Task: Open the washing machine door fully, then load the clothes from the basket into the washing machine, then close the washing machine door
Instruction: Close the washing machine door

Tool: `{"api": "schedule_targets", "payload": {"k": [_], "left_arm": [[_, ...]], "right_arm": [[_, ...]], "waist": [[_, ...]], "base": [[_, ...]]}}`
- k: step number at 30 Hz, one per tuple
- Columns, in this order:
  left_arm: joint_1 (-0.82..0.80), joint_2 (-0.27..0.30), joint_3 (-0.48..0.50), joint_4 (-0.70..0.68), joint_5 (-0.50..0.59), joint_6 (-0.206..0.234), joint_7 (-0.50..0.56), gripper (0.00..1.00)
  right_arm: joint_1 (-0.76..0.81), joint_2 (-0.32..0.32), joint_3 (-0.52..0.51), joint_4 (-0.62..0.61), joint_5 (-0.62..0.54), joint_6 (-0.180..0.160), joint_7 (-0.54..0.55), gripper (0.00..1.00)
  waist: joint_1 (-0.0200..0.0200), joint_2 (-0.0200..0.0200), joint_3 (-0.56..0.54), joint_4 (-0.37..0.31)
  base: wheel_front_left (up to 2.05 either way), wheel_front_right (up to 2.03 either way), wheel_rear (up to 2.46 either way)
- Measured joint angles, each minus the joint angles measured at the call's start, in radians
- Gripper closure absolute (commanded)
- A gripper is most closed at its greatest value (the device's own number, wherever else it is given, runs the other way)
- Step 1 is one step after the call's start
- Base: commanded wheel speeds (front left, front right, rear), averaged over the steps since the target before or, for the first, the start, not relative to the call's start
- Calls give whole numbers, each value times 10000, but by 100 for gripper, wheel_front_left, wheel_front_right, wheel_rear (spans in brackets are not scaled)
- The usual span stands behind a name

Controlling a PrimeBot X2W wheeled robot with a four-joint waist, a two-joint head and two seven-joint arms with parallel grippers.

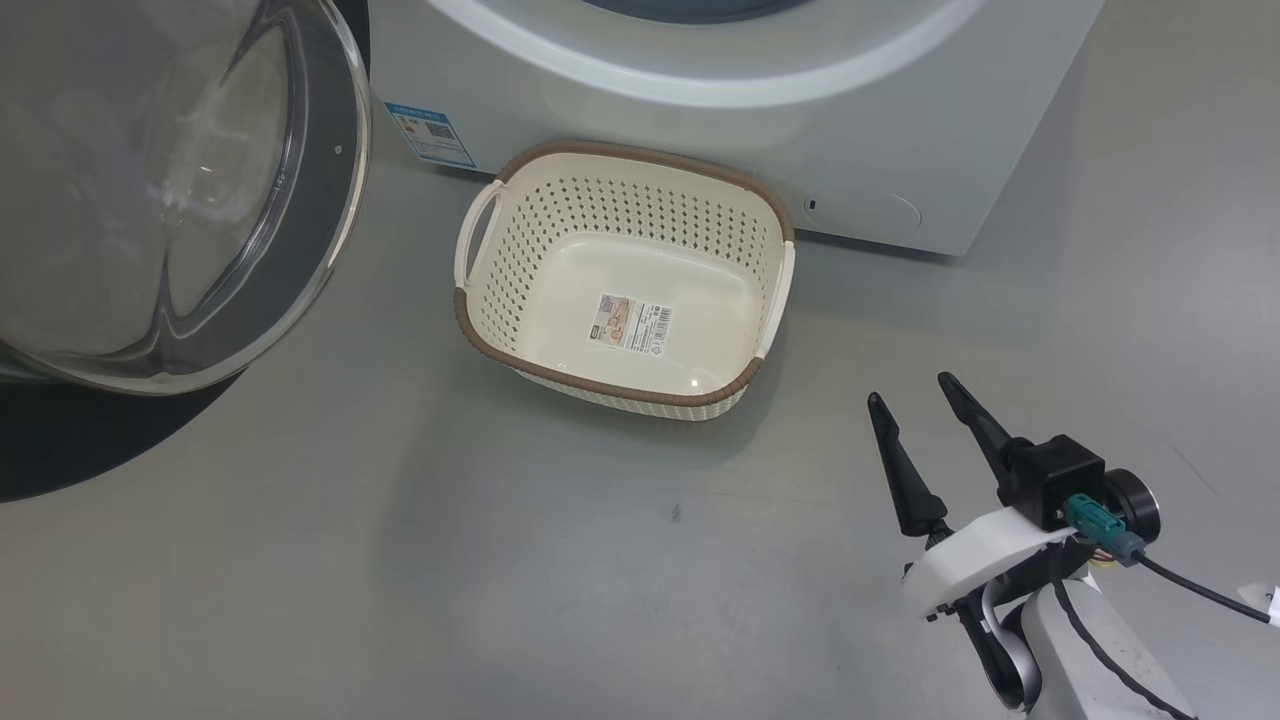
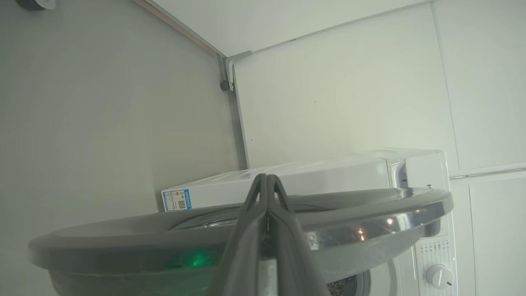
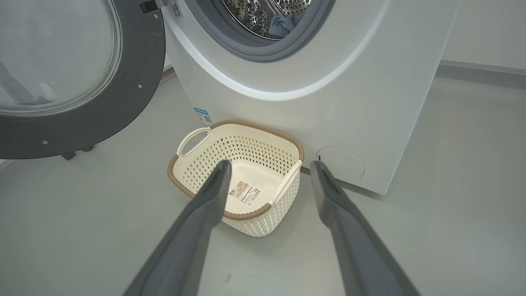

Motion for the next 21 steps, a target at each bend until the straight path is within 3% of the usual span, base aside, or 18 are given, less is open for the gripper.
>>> {"api": "schedule_targets", "payload": {"k": [21], "left_arm": [[362, 61, -115, -265, -157, 0, 817, 100]], "right_arm": [[0, 6, 36, 104, 84, 4, 0, 0]], "waist": [[0, 0, -40, -13]], "base": [[0, 0, 0]]}}
